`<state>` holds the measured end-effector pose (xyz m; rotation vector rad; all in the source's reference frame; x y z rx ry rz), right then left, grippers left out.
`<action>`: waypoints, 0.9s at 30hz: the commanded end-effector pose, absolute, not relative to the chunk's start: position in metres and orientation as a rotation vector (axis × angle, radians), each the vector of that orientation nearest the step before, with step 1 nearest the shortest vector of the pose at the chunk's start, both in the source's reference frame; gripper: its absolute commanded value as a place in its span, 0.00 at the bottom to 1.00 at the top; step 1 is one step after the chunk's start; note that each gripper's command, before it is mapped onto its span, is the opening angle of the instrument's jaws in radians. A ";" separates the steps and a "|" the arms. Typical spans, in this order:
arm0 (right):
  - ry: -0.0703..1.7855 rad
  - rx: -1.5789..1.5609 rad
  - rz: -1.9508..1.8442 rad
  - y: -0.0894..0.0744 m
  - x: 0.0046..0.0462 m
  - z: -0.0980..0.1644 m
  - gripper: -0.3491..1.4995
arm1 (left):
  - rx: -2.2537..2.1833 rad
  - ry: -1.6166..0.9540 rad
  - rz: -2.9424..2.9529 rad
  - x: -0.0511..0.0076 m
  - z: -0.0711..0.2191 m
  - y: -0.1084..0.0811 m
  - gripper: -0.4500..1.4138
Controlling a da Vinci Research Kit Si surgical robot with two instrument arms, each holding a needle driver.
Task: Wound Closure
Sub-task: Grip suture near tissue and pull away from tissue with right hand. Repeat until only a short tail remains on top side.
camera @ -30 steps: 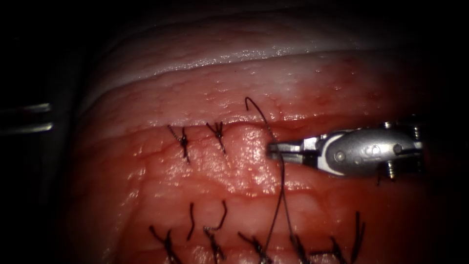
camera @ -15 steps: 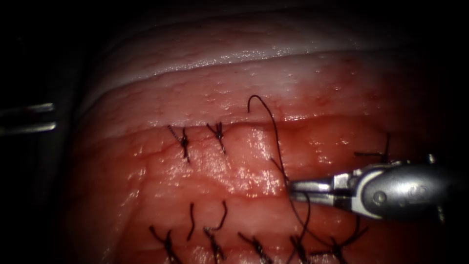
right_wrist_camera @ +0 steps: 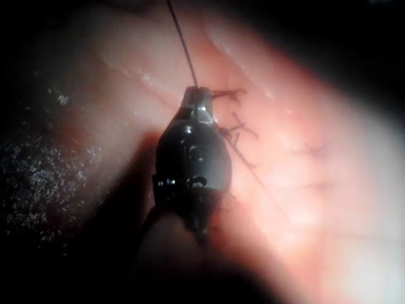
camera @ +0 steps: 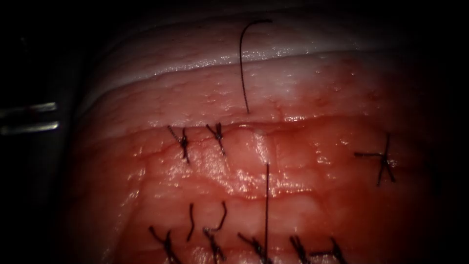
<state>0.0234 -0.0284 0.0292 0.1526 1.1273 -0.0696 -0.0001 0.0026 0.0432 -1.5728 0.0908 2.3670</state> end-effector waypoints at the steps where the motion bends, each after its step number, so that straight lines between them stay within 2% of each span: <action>1: 1.127 0.154 -0.071 -0.029 0.0245 0.030 0.00 | -1.572 0.094 2.366 -0.0008 0.044 0.003 0.00; 6: 1.055 0.249 -0.181 -0.030 0.0245 0.031 0.00 | -1.570 0.098 2.366 -0.0012 0.044 0.003 0.00; 9: 1.123 0.243 -0.149 -0.032 0.0258 0.030 0.00 | -1.569 0.100 2.366 -0.0012 0.044 0.003 0.00; 11: 1.216 0.180 -0.122 -0.032 0.0261 0.030 0.54 | -1.569 0.101 2.366 -0.0013 0.044 0.003 0.00; 12: 1.242 0.154 -0.125 -0.031 0.0260 0.029 0.76 | -1.568 0.101 2.366 -0.0013 0.044 0.003 0.00; 14: 1.281 0.101 -0.113 -0.030 0.0256 0.029 0.89 | -1.568 0.101 2.366 -0.0013 0.044 0.003 0.00; 21: 1.315 -0.125 -0.078 -0.021 0.0219 0.031 0.93 | -1.563 0.106 2.367 -0.0016 0.044 0.003 0.00; 23: 1.303 -0.152 -0.091 -0.020 0.0214 0.033 0.90 | -1.562 0.107 2.367 -0.0017 0.044 0.003 0.00; 27: 1.270 -0.181 -0.078 -0.017 0.0212 0.037 0.89 | -1.561 0.109 2.367 -0.0018 0.045 0.003 0.00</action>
